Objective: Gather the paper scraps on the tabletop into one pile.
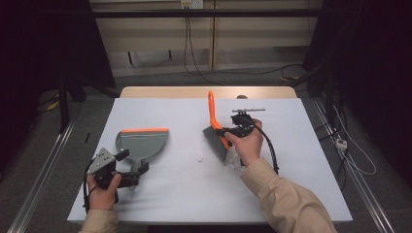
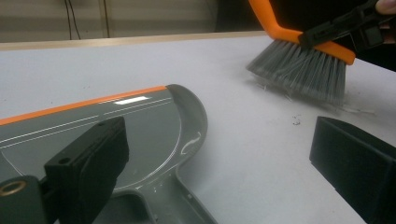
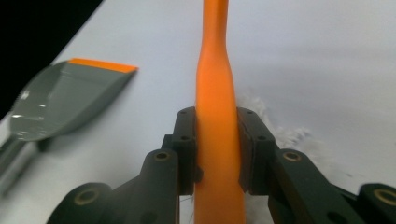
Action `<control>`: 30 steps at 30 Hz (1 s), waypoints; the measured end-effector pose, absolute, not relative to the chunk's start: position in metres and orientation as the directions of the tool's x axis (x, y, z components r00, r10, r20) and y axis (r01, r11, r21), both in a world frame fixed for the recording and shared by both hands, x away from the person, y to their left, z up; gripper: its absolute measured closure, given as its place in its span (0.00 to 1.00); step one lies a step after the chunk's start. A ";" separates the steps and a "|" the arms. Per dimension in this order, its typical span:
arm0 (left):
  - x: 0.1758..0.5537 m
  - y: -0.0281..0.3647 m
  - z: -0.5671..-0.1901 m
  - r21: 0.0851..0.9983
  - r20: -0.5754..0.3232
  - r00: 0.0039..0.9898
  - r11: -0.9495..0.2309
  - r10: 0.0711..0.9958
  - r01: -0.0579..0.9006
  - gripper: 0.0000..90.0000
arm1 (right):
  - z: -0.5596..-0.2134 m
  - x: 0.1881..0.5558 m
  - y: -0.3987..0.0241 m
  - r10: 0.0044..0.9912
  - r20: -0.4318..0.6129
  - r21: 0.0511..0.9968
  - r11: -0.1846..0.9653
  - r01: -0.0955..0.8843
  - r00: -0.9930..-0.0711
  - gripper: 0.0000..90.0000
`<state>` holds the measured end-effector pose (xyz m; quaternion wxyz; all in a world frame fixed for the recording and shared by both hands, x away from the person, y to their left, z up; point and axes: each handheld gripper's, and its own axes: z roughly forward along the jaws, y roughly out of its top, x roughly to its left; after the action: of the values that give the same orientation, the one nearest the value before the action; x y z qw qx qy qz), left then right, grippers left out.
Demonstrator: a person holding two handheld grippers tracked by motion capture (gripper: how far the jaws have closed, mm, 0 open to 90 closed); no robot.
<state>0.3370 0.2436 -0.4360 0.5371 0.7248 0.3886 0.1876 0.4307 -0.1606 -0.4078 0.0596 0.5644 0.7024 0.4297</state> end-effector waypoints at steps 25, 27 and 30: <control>0.338 0.243 -0.437 0.922 -0.139 0.631 -0.134 0.763 0.364 0.05 | -0.406 0.434 -0.160 0.850 0.373 0.655 0.044 0.754 -0.373 0.80; 0.337 0.243 -0.437 0.922 -0.140 0.630 -0.133 0.764 0.365 0.05 | -0.398 0.434 -0.163 0.835 0.387 0.674 0.034 0.738 -0.392 0.79; 0.337 0.244 -0.437 0.923 -0.145 0.629 -0.125 0.764 0.364 0.05 | -0.387 0.438 -0.167 0.809 0.403 0.700 0.029 0.713 -0.429 0.79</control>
<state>0.3368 0.2436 -0.4367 0.5355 0.7264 0.3884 0.1865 0.4382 -0.1670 -0.3865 0.0531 0.5319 0.7154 0.4499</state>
